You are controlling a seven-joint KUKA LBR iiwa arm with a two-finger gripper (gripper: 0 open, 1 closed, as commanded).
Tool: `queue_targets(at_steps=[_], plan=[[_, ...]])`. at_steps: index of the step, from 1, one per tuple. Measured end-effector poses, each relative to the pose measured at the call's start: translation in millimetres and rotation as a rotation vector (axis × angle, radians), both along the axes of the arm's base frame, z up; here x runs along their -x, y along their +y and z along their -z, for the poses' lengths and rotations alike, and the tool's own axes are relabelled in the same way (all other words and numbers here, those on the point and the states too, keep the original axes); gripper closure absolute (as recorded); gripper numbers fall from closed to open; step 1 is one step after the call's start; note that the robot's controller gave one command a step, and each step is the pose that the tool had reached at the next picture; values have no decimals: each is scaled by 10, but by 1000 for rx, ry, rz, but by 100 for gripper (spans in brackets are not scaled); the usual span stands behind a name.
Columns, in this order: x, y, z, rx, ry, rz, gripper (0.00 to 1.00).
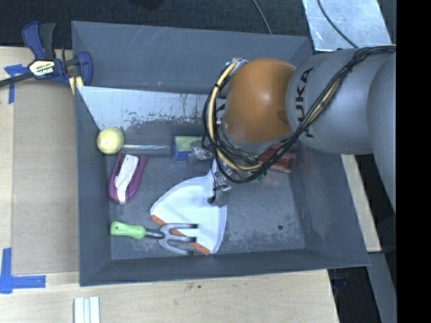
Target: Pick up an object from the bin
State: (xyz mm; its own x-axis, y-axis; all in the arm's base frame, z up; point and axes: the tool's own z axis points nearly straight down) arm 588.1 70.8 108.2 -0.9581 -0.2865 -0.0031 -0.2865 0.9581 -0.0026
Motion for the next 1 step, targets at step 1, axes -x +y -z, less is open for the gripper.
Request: queue_targets(at_steps=[1], plan=[[926,357,377,-10,-5,-21,0]])
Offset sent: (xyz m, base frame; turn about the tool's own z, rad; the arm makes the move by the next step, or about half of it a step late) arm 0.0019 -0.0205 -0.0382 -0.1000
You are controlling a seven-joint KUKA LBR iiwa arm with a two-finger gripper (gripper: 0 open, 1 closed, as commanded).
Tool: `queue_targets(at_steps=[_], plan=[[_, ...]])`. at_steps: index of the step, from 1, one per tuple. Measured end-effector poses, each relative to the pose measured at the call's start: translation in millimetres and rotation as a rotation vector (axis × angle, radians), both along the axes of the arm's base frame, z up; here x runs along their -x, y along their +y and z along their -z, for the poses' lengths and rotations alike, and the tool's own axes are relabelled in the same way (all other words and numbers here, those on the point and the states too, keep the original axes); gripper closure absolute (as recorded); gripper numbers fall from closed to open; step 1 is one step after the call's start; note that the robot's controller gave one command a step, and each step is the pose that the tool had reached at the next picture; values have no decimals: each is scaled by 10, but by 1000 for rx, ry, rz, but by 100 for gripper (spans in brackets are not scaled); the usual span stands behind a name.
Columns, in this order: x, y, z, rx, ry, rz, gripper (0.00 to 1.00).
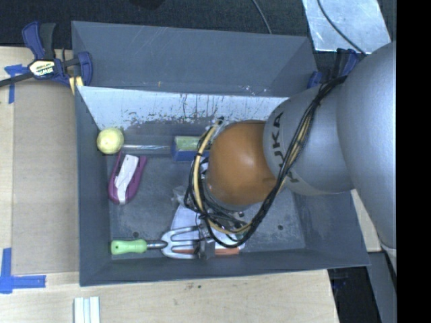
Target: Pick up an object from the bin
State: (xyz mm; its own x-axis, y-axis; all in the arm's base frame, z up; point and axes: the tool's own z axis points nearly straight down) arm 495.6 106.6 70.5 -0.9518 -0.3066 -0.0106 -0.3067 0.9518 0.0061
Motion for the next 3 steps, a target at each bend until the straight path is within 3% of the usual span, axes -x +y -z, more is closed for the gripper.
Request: queue_targets(at_steps=[1,3], plan=[[-963,-572,-12,9,-12,-75,100],[-960,-572,-79,9,-13,-73,100]])
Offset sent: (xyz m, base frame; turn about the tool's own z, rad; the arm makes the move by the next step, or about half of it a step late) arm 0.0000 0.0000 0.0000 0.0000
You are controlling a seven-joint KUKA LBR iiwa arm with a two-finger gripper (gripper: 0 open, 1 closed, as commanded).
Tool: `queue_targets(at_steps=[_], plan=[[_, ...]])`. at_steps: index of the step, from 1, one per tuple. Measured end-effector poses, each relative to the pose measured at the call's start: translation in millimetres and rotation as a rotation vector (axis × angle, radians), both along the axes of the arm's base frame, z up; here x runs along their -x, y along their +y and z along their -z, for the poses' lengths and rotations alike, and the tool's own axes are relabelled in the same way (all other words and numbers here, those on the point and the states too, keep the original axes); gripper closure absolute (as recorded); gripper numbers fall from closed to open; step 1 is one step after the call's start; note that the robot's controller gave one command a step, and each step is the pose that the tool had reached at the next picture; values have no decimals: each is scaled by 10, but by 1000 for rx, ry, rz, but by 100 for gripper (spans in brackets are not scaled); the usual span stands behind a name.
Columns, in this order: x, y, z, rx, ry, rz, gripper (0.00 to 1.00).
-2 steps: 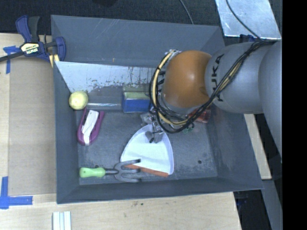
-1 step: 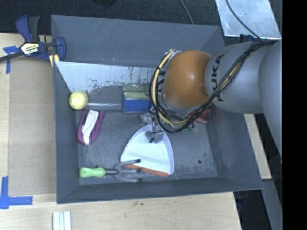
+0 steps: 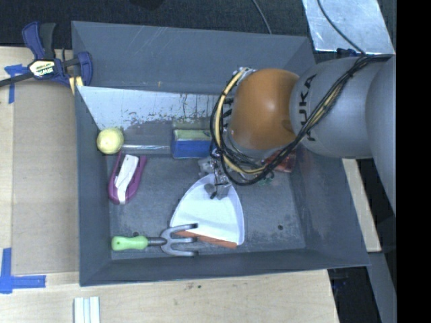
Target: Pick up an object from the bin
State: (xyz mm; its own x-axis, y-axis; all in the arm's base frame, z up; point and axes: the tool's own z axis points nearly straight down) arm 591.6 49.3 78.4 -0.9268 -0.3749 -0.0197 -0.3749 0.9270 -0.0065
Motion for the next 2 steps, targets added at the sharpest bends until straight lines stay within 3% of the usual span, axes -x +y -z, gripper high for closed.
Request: queue_targets(at_steps=[2], plan=[[-8,0,-413,0,-4,2,100]])
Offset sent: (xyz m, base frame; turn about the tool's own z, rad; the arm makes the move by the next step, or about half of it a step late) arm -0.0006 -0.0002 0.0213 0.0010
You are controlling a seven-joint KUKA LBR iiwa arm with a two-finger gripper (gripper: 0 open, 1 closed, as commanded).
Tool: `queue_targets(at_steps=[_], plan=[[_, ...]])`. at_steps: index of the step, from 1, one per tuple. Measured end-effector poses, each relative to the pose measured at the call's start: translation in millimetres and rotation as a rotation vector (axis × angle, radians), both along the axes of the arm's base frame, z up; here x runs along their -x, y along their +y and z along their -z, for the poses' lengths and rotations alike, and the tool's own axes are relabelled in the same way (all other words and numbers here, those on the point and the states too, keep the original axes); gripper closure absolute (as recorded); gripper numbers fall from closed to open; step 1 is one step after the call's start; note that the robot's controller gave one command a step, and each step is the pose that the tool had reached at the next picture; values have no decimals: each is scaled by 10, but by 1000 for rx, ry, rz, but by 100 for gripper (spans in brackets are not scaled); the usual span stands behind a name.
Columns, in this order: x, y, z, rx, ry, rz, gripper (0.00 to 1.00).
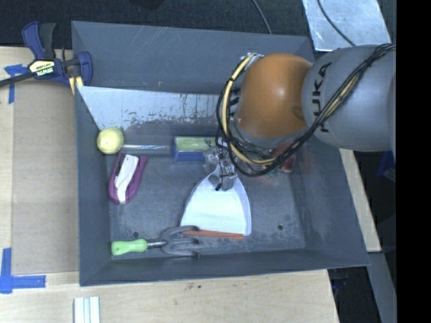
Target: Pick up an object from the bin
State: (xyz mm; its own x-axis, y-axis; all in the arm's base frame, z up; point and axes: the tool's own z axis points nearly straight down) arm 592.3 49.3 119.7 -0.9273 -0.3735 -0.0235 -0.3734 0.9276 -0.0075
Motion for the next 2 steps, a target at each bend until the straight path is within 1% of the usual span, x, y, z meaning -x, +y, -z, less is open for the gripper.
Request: queue_targets(at_steps=[1,2], plan=[[-8,0,-55,-1,-4,2,100],[-6,-2,-189,-1,-5,3,100]])
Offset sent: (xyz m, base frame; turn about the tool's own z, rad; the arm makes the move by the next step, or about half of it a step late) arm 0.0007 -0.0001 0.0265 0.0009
